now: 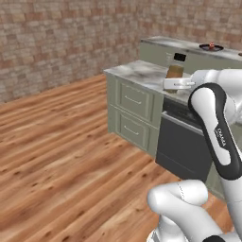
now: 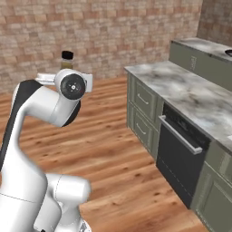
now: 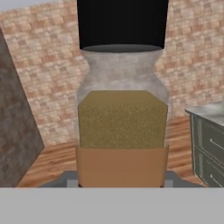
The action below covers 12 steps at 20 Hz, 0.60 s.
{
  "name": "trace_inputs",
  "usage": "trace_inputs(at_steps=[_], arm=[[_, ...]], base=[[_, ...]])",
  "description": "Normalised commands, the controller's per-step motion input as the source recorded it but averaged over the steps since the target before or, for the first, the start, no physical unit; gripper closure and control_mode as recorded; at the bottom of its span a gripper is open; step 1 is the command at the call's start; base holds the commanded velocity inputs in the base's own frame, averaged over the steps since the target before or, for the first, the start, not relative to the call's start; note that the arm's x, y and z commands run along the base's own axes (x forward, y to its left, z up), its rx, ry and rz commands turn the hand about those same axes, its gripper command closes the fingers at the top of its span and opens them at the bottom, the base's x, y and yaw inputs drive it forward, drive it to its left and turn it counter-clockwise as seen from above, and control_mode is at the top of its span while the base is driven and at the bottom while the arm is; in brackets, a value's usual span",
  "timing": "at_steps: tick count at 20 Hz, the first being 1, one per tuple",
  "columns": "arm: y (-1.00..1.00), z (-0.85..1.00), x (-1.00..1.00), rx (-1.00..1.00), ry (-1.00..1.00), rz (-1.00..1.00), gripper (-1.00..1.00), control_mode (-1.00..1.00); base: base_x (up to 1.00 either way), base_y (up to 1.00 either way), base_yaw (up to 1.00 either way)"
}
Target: Take the cinnamon bottle from the cabinet and place it on the dining table, next to the plate with the cupcake. Then take the chocolate from the dining counter and place it on the cupcake plate.
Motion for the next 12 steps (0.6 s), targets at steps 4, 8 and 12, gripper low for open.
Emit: trace_inputs(at_steps=[4, 8, 12], arm=[[0.0, 0.0, 0.0, 0.0, 0.0, 0.0, 1.0, 1.0], [0.0, 0.0, 0.0, 0.0, 0.0, 0.0, 1.0, 1.0], [0.0, 0.0, 0.0, 0.0, 0.0, 0.0, 1.0, 1.0]], base=[[0.94, 0.24, -0.13], [0.94, 0.26, -0.14], [0.94, 0.26, -0.14]])
